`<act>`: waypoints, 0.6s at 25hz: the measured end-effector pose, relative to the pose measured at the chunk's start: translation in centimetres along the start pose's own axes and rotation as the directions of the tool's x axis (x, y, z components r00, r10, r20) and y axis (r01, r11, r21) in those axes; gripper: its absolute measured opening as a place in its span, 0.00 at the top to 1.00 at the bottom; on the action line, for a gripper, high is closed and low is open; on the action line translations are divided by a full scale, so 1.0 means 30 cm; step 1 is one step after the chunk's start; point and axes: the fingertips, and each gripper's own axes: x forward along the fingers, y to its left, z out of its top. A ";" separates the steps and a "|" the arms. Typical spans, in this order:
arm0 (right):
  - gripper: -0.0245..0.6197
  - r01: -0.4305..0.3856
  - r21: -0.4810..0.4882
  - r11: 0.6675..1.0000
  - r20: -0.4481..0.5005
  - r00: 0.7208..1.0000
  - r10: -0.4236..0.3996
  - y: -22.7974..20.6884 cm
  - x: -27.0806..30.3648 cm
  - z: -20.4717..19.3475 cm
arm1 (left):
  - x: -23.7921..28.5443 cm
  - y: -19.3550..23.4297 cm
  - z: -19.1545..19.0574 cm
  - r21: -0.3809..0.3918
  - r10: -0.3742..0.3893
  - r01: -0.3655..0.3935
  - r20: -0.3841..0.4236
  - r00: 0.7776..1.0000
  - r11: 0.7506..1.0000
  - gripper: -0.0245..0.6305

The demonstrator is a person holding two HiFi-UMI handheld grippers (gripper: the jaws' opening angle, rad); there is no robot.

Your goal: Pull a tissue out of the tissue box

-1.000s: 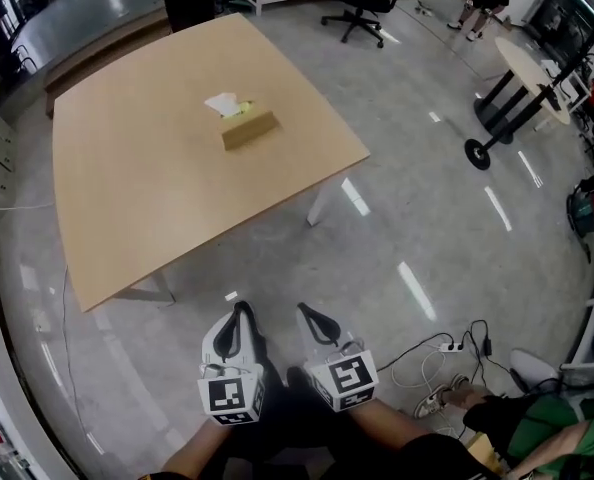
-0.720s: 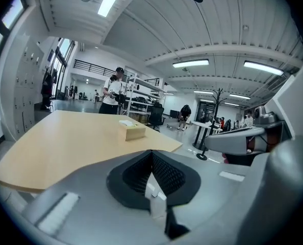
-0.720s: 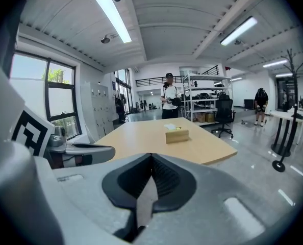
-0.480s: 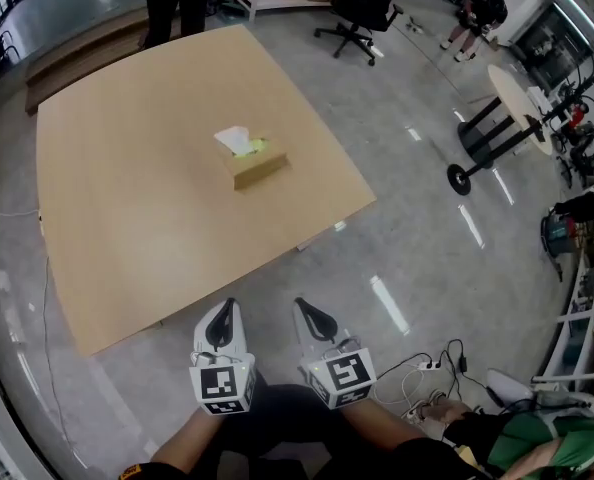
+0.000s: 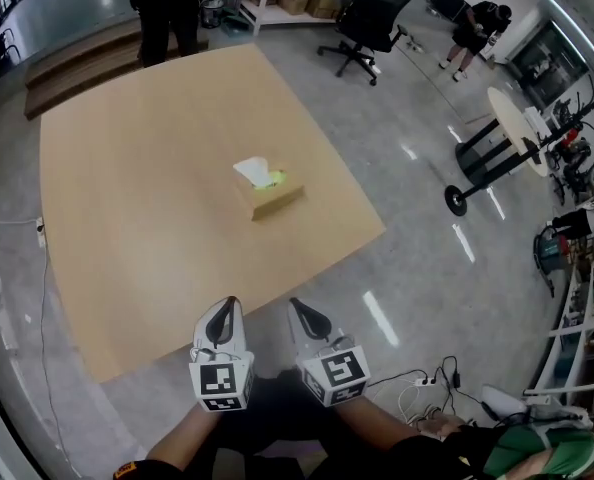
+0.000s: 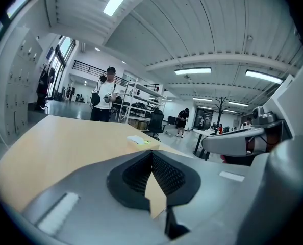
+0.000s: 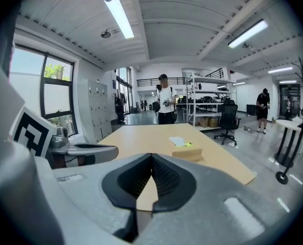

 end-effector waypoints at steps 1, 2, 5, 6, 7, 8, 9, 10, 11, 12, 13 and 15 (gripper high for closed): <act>0.98 -0.006 -0.004 1.000 -0.005 1.000 0.006 0.007 0.016 0.000 | 0.009 0.010 -0.009 0.002 -0.002 0.002 -0.010 1.000 1.000 0.93; 0.98 -0.010 -0.009 1.000 -0.010 1.000 0.010 0.011 0.030 0.001 | 0.018 0.017 -0.017 0.004 -0.004 0.004 -0.019 1.000 1.000 0.93; 0.98 -0.015 -0.019 1.000 -0.013 1.000 0.015 0.005 0.069 0.009 | 0.049 0.028 -0.010 0.013 -0.006 0.006 -0.008 1.000 1.000 0.93; 0.98 -0.016 -0.021 1.000 -0.012 1.000 0.016 0.001 0.084 0.011 | 0.058 0.031 -0.002 0.015 -0.006 0.006 0.001 1.000 1.000 0.93; 0.98 -0.019 -0.023 1.000 -0.012 1.000 0.018 -0.002 0.098 0.011 | 0.064 0.037 0.004 0.016 -0.004 0.004 0.009 1.000 1.000 0.93; 0.98 -0.023 -0.024 0.999 -0.013 1.000 0.023 -0.002 0.111 0.010 | 0.068 0.046 0.007 0.017 0.000 0.000 0.013 1.000 1.000 0.93; 0.98 -0.029 -0.024 0.999 -0.014 0.999 0.029 -0.001 0.125 0.008 | 0.071 0.057 0.006 0.016 0.008 -0.008 0.014 1.000 1.000 0.93; 0.98 -0.036 -0.024 0.999 -0.015 0.999 0.036 0.001 0.139 0.006 | 0.073 0.072 0.004 0.016 0.018 -0.018 0.014 1.000 1.000 0.93; 0.98 -0.043 -0.025 0.999 -0.016 0.999 0.043 0.000 0.153 0.005 | 0.076 0.087 0.004 0.015 0.030 -0.030 0.013 0.999 0.999 0.93; 0.98 -0.049 -0.025 0.998 -0.015 0.999 0.049 -0.003 0.168 0.006 | 0.082 0.103 0.005 0.016 0.042 -0.042 0.013 0.999 0.999 0.93; 0.98 -0.054 -0.025 0.998 -0.014 0.998 0.054 -0.009 0.185 0.008 | 0.090 0.117 0.009 0.017 0.053 -0.053 0.014 0.998 0.998 0.93; 0.98 -0.061 -0.025 0.998 -0.012 0.998 0.061 -0.030 0.218 0.015 | 0.111 0.139 0.021 0.022 0.073 -0.074 0.020 0.997 0.997 0.93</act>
